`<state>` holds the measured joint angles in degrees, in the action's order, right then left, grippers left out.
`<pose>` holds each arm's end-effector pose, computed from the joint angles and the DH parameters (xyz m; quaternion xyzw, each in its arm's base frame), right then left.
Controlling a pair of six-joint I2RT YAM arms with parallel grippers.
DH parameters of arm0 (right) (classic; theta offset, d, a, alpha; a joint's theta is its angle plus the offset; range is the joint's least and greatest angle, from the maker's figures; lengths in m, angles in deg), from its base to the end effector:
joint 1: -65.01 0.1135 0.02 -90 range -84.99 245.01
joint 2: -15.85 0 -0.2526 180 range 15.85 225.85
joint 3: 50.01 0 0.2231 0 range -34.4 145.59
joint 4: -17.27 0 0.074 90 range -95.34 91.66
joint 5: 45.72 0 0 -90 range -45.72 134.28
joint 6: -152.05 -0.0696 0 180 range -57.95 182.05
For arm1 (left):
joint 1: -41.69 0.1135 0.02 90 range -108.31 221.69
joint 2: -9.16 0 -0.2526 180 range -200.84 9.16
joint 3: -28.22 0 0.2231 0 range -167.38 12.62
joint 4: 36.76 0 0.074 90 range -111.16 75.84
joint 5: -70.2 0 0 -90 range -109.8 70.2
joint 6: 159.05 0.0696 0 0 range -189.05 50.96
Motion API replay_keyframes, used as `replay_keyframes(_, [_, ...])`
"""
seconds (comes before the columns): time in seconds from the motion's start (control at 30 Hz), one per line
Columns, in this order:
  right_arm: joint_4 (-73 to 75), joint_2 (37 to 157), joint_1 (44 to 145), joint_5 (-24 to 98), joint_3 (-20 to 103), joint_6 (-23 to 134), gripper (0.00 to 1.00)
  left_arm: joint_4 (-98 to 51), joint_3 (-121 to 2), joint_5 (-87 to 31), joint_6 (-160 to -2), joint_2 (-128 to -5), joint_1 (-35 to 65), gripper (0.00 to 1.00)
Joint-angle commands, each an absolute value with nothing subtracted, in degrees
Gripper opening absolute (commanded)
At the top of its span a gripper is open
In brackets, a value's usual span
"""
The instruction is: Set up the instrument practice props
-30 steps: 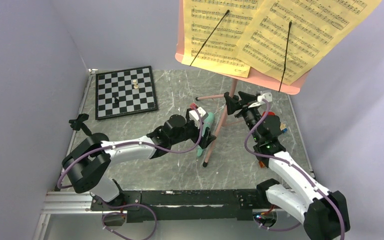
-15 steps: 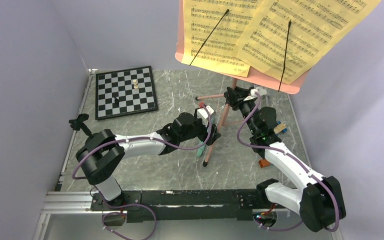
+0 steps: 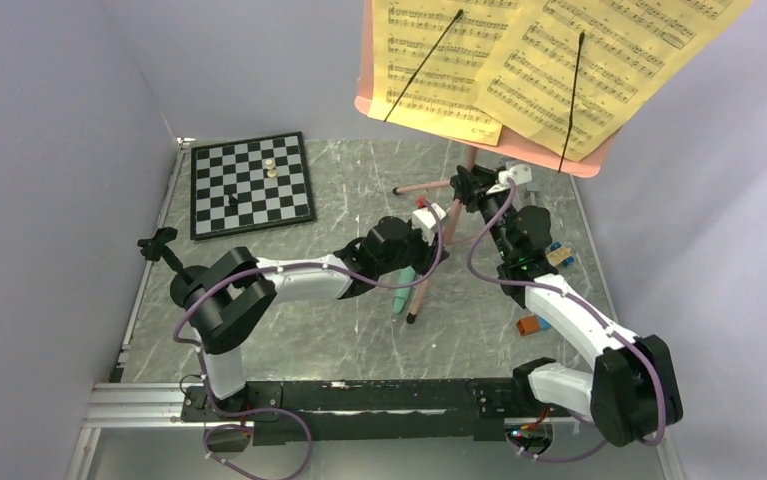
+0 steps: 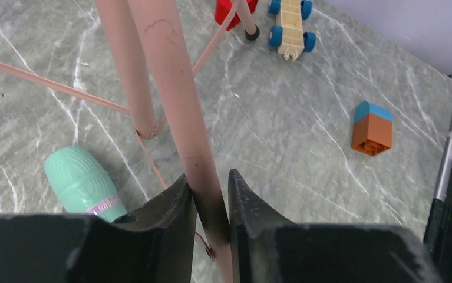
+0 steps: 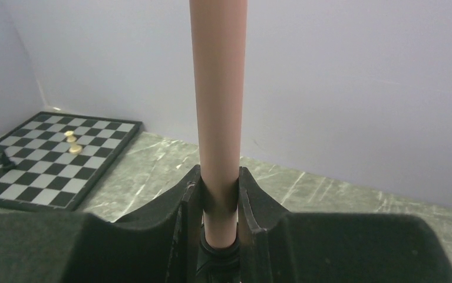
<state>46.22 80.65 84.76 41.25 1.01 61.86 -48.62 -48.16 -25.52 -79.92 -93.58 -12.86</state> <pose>0.2506 0.0939 0.3265 -0.1239 0.5950 0.1533 0.7792 0.2346 -0.3415 0.2250 0.3221 0.7217 -0.3636 0.4932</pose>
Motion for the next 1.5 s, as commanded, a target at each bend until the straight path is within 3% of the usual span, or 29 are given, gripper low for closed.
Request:
replay_keyframes(0.0, [49.6,84.6,83.8,39.5,4.8,64.9,0.0,-48.8,-55.1,-23.2,-75.2,-97.8,-12.3,0.09])
replay_keyframes(0.1, [50.4,87.6,82.5,38.6,6.8,65.5,0.0,-47.8,-58.8,-23.1,-74.5,-100.3,-11.2,0.0])
replay_keyframes(0.53, [56.3,105.4,73.9,27.7,19.4,62.2,0.0,-39.9,-79.6,-28.0,-72.6,-113.7,-3.9,0.0])
replay_keyframes(0.73, [55.9,111.0,73.8,26.6,23.8,62.2,0.0,-38.0,-82.9,-29.1,-72.8,-116.1,-1.2,0.0])
replay_keyframes(0.9, [57.0,110.9,73.9,26.9,22.5,61.0,0.04,-39.5,-80.5,-29.6,-72.4,-115.0,-1.0,0.07])
replay_keyframes(1.0, [56.2,109.1,73.9,27.1,21.6,60.0,0.14,-40.8,-78.6,-29.7,-72.9,-114.2,-1.0,0.18])
replay_keyframes(1.07, [54.8,107.7,73.8,26.9,21.4,59.8,0.28,-41.2,-77.8,-30.5,-73.4,-113.6,-1.0,0.35])
replay_keyframes(1.13, [53.3,106.4,73.8,26.8,21.2,59.5,0.36,-41.2,-77.2,-31.3,-73.7,-113.0,-1.2,0.5])
replay_keyframes(1.2, [51.4,104.9,73.8,26.5,20.9,58.9,0.44,-40.8,-76.8,-32.1,-73.9,-112.5,-1.2,0.6])
replay_keyframes(1.3, [50.5,101.9,73.8,26.9,18.9,57.9,0.65,-40.8,-75.2,-32.9,-73.8,-110.9,-1.6,0.72])
replay_keyframes(1.47, [50.1,95.0,73.9,30.4,12.7,54.1,0.71,-41.4,-70.6,-32.7,-74.5,-105.5,-2.5,0.85])
